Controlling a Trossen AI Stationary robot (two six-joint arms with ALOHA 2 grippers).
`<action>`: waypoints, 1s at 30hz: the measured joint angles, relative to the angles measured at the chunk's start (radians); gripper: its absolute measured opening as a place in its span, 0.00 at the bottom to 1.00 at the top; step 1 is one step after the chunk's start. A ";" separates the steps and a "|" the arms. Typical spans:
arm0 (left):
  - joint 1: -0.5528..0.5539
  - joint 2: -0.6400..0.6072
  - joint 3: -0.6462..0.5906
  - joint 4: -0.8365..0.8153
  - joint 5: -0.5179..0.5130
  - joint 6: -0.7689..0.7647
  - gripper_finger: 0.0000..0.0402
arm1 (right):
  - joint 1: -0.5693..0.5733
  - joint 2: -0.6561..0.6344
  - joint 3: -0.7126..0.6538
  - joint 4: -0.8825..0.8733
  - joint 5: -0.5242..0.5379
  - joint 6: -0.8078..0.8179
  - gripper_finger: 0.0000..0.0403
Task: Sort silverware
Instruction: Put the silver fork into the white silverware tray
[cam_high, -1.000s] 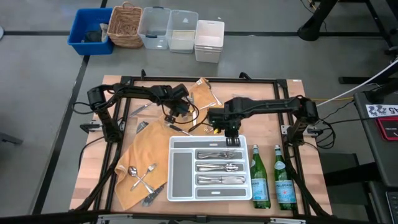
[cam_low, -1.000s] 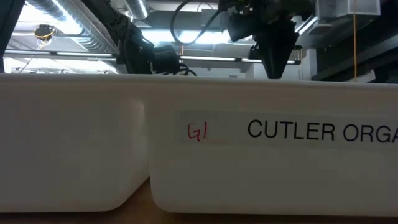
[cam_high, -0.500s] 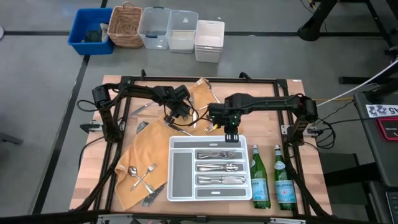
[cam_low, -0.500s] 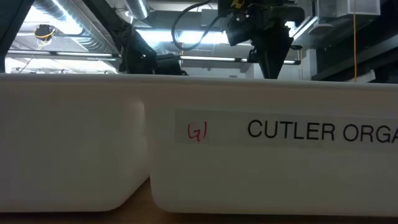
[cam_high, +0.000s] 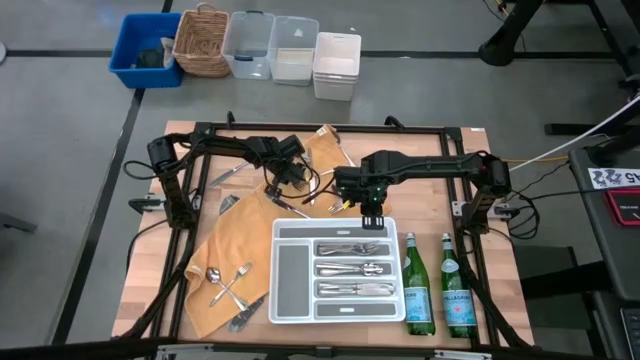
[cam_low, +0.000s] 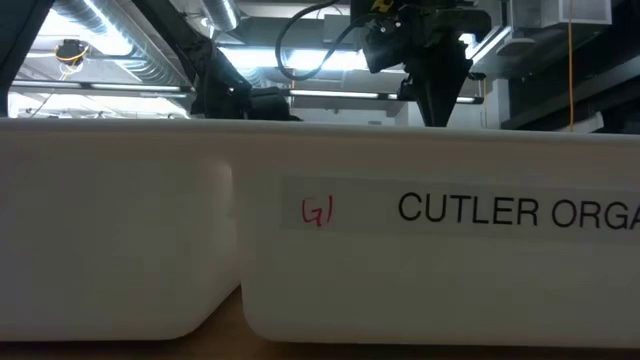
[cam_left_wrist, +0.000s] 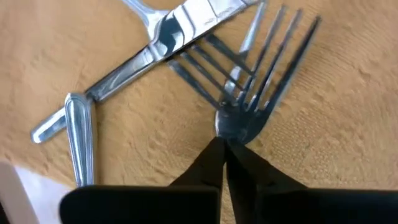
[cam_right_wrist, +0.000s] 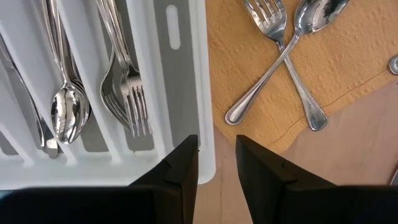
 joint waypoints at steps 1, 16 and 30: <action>0.000 0.000 0.000 0.000 0.000 -0.023 0.01 | 0.000 0.000 0.000 0.000 0.000 0.000 0.27; -0.012 0.001 -0.002 0.000 -0.026 -0.078 0.08 | 0.000 0.000 0.000 0.000 0.000 0.000 0.27; -0.045 -0.004 0.046 -0.047 -0.143 0.017 0.17 | 0.000 0.001 0.000 -0.002 0.000 0.000 0.27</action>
